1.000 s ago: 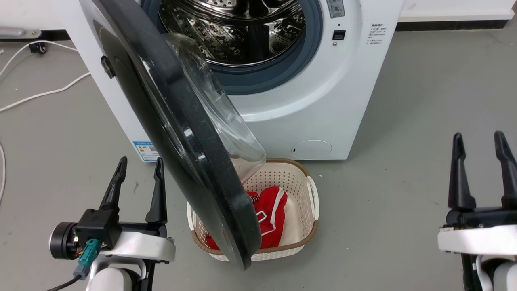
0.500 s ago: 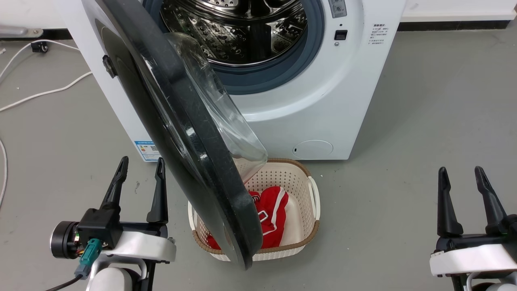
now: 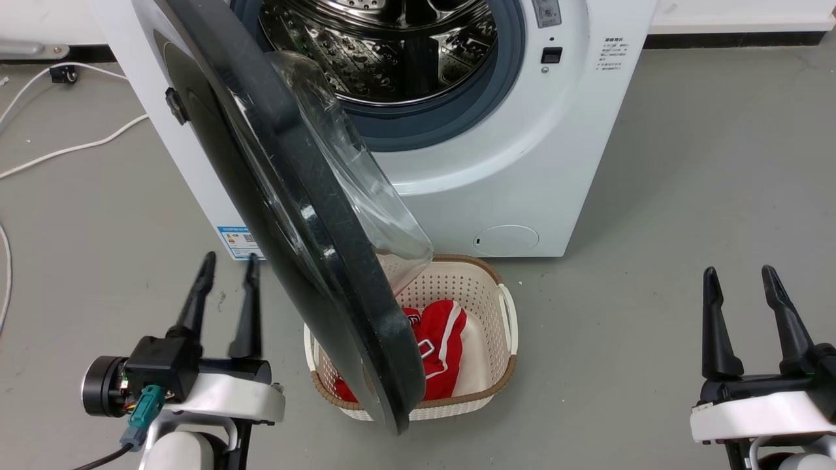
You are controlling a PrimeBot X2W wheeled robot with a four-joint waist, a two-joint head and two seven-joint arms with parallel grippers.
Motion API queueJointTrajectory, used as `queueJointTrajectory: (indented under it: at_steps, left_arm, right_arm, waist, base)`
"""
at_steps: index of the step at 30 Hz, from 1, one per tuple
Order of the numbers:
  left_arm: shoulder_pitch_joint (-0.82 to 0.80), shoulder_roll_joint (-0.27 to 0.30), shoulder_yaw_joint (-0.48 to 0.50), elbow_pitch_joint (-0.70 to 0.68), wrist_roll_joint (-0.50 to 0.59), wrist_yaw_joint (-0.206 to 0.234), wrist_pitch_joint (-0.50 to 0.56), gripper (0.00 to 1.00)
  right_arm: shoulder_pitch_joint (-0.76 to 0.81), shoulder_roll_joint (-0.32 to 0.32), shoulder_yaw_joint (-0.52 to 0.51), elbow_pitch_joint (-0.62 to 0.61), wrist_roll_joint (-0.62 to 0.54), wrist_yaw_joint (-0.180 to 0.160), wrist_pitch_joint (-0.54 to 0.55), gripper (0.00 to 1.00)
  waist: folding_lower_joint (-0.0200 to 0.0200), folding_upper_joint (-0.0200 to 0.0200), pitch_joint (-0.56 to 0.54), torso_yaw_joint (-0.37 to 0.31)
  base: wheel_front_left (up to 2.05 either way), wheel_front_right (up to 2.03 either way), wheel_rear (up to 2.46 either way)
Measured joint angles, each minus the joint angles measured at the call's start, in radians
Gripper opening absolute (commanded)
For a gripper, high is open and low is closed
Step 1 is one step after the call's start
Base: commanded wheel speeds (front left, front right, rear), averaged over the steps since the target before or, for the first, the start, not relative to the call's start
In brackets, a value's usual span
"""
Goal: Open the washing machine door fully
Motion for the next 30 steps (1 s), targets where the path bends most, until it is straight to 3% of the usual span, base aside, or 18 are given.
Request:
queueJointTrajectory:
  at_steps: [12,25,30]
  left_arm:
    - [-0.019,0.0,0.02,-0.077,-0.011,0.009,0.0,0.0]
    - [-0.108,0.002,0.035,-0.464,0.027,0.04,0.0,0.0]
    - [-0.131,0.006,-0.012,-0.588,0.036,0.034,0.0,0.0]
  right_arm:
    - [-0.009,0.0,0.002,0.013,0.012,0.0,-0.004,1.0]
    - [-0.014,0.0,0.005,0.025,0.025,0.0,-0.005,1.0]
    - [-0.019,0.0,0.003,0.035,0.031,0.0,-0.005,1.0]
  waist:
    - [0.0,0.0,0.002,0.005]
    - [0.0,0.0,0.008,0.012]
    - [0.0,0.0,0.007,0.009]
  base:
    - [0.0,0.0,0.0]
    - [0.0,0.0,0.0]
    - [0.0,0.0,0.0]
